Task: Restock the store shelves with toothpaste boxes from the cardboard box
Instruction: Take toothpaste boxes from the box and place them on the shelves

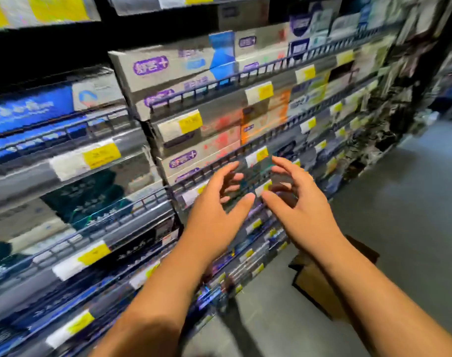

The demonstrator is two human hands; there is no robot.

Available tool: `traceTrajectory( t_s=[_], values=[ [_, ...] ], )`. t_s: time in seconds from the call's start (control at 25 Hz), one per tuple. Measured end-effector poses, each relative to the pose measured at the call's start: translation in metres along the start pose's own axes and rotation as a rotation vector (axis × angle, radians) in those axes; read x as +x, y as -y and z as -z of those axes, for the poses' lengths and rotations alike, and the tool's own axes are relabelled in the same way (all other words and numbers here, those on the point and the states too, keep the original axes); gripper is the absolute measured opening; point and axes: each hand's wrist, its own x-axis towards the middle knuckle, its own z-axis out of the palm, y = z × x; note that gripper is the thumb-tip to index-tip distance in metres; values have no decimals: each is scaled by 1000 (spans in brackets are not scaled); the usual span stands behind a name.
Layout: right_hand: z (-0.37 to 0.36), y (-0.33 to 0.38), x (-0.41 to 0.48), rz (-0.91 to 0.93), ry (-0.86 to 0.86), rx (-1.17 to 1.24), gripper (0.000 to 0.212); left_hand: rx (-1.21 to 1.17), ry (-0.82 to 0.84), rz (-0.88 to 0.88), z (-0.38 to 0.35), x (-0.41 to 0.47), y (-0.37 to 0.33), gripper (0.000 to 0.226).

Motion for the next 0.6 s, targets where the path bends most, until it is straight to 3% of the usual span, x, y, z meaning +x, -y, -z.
traceTrajectory(
  t_s=[0.28, 0.6],
  values=[
    [97, -105, 27, -213, -247, -63, 53, -39, 317, 64, -128, 87, 29, 52],
    [165, -227, 67, -457, -495, -143, 54, -88, 657, 105, -277, 203, 108, 56]
  ],
)
